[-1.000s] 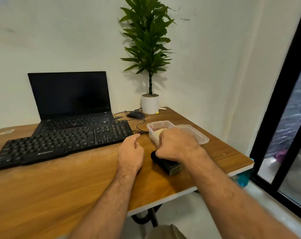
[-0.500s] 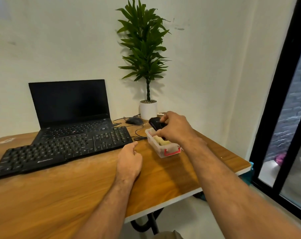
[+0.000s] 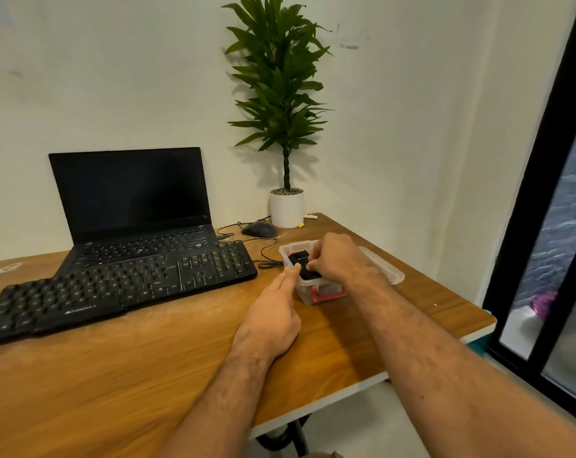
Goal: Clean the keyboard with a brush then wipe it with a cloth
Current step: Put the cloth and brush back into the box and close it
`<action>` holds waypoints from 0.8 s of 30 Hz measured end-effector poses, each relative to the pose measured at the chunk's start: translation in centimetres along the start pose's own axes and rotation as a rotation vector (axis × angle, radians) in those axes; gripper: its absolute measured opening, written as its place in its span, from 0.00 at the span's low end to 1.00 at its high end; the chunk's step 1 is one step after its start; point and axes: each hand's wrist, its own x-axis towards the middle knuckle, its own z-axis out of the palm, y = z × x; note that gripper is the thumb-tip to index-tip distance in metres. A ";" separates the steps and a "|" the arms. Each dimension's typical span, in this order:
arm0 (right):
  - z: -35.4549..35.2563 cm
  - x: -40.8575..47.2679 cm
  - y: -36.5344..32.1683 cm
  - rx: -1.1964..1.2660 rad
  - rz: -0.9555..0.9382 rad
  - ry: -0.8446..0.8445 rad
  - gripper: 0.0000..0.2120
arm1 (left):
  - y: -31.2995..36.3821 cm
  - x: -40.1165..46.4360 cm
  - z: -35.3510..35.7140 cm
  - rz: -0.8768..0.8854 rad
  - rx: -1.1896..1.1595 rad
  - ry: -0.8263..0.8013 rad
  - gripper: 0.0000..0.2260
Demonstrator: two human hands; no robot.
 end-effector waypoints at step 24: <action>-0.8 -2.3 7.0 -0.196 0.148 0.284 0.14 | 0.6 -0.1 -0.8 0.026 0.013 0.033 0.24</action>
